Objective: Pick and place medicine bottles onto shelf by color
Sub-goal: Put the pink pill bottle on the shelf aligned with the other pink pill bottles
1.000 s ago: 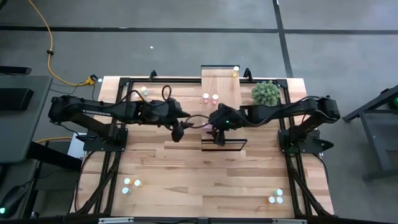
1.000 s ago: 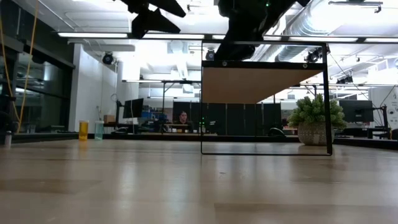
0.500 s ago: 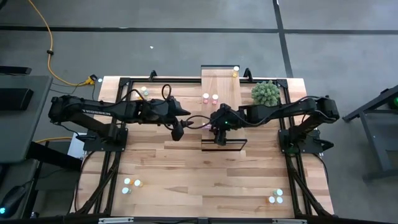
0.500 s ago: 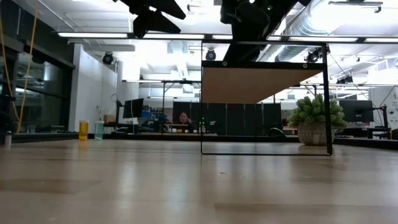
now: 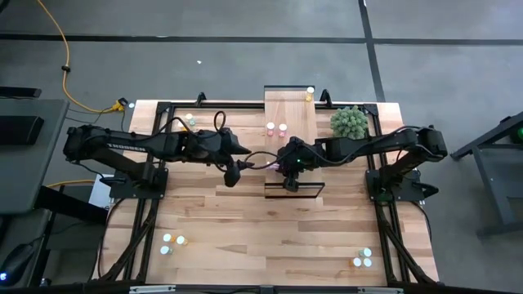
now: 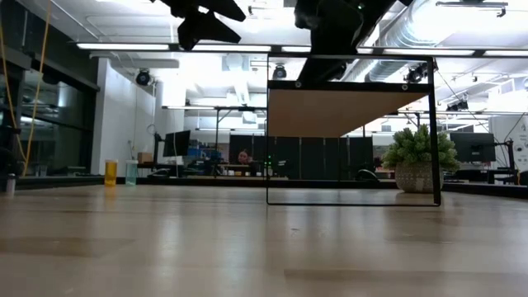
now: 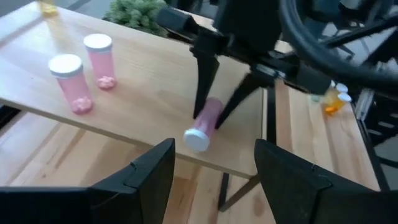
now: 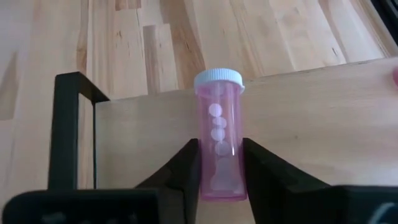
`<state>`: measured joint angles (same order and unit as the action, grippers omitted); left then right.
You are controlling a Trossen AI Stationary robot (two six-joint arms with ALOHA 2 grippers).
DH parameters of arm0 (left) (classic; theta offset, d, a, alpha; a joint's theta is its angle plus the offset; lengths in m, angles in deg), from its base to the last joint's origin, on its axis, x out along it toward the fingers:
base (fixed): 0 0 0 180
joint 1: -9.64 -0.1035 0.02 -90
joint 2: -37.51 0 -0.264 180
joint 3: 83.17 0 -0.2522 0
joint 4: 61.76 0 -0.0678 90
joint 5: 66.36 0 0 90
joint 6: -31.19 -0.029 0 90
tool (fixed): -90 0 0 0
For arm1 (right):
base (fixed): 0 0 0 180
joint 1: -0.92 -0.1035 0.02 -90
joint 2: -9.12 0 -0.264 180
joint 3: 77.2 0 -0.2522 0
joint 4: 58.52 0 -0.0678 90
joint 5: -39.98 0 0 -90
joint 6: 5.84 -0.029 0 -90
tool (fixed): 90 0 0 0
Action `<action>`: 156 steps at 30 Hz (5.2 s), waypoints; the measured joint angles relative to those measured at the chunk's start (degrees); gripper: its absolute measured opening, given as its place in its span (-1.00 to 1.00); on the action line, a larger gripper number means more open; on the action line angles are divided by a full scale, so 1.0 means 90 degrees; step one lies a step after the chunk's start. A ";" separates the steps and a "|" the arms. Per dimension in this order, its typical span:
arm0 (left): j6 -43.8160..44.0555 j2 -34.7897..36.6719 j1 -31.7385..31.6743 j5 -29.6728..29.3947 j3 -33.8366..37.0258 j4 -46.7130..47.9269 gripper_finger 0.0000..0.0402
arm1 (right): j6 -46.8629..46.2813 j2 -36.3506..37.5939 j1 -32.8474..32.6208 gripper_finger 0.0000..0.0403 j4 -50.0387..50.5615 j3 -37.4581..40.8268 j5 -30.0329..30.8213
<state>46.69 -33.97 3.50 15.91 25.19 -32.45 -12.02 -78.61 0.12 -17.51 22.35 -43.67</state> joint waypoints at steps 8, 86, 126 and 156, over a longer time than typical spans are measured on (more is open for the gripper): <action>-0.0254 0.0224 -0.0028 -0.0097 -0.0012 -0.0067 0.04 | -0.0009 0.0477 0.0000 -0.56 0.0148 0.0002 -0.0119; -0.0528 -0.0967 0.0222 -0.0658 0.0415 -0.6714 -0.36 | -0.0693 0.1652 0.0002 -0.52 -0.6156 0.1530 -0.0498; -0.0743 -0.0770 -0.0071 -0.0447 0.0415 -0.6196 -0.46 | -0.0314 0.2989 0.0438 0.08 -0.3159 0.1532 0.0611; -0.1092 -0.4121 -0.0011 -0.3312 -0.3856 -0.1067 -0.45 | -0.0137 0.4293 0.0469 0.07 -0.2588 0.1532 0.1365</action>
<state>36.86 -71.05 3.40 -13.90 -9.52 -42.05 -13.25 -39.97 4.34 -40.80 36.14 -31.39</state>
